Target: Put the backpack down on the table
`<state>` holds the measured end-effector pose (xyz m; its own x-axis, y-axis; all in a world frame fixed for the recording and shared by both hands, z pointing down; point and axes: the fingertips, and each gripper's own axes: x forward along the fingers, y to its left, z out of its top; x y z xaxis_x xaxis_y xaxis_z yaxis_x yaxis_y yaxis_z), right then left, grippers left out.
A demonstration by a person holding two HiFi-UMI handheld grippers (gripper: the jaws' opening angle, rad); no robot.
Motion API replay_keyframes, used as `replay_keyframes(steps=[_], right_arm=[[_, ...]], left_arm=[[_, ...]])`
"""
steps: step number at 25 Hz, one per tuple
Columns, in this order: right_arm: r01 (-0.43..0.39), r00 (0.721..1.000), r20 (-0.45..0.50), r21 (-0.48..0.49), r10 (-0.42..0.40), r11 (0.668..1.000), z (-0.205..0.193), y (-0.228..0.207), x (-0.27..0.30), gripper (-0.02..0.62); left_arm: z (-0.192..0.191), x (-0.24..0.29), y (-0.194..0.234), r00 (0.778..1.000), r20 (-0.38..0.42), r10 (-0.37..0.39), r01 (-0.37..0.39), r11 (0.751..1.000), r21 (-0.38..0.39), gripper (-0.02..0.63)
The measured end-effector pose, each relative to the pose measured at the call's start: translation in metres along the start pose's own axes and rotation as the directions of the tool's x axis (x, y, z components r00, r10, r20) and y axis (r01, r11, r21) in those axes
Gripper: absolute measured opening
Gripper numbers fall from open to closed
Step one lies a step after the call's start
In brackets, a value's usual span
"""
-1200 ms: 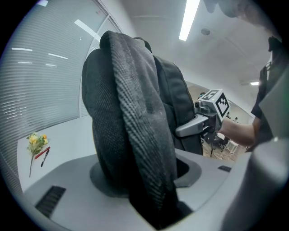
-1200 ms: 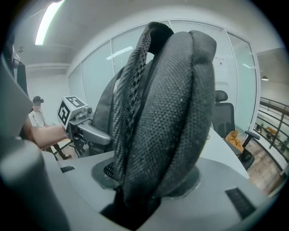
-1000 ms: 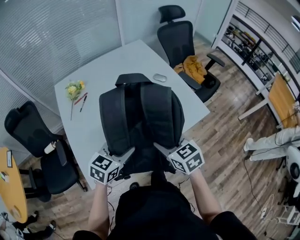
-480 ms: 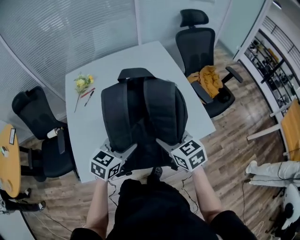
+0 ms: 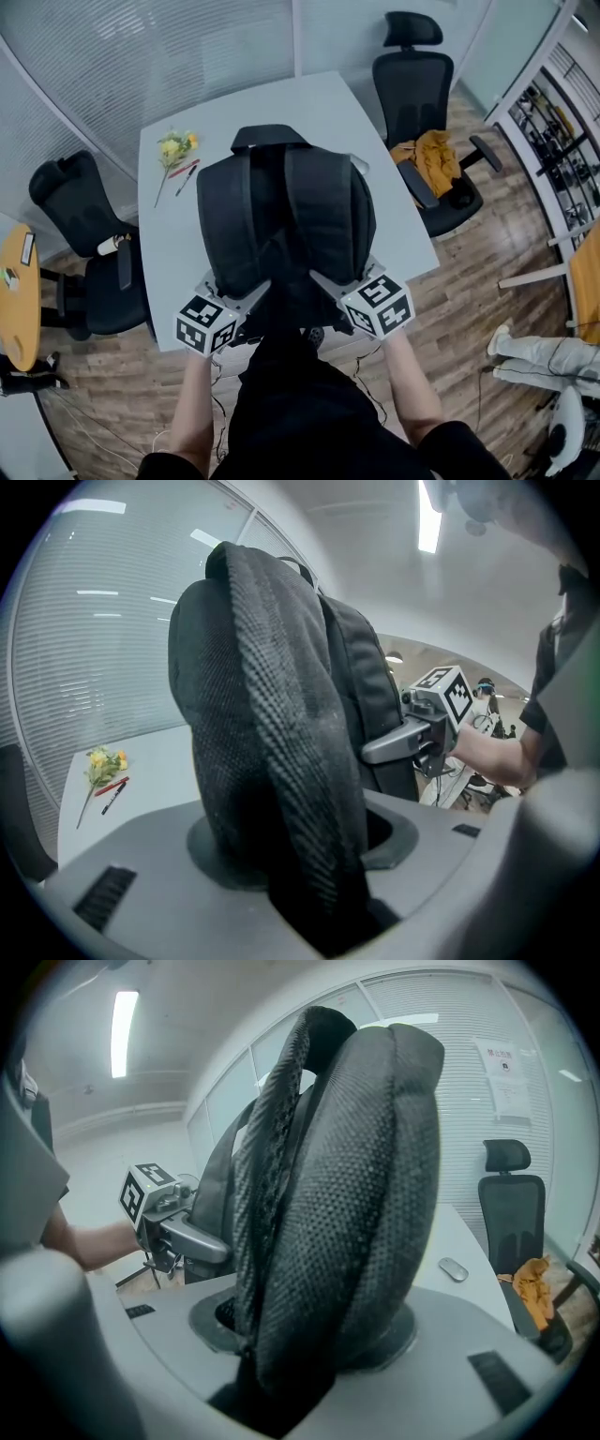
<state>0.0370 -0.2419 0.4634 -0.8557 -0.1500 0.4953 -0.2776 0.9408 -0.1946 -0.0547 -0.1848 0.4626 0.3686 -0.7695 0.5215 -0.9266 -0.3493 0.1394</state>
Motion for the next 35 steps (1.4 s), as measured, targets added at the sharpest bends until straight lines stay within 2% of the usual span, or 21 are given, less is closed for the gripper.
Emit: replay_keyframes(steps=[7, 18, 35], right_arm=[[-0.014, 1.000, -0.026, 0.004, 0.014, 1.000, 0.009, -0.008, 0.017, 0.213], [-0.012, 0.996, -0.083, 0.040, 0.016, 0.999, 0.032, -0.030, 0.066, 0.213], [0.004, 0.984, -0.175, 0.112, 0.016, 0.994, 0.027, -0.057, 0.136, 0.213]], left_arm=[[0.002, 0.004, 0.018, 1.000, -0.002, 0.001, -0.001, 1.000, -0.030, 0.212], [0.009, 0.019, 0.075, 0.999, -0.023, -0.031, 0.029, 0.997, -0.077, 0.212], [-0.015, 0.051, 0.142, 0.991, -0.088, -0.105, 0.090, 0.983, -0.162, 0.212]])
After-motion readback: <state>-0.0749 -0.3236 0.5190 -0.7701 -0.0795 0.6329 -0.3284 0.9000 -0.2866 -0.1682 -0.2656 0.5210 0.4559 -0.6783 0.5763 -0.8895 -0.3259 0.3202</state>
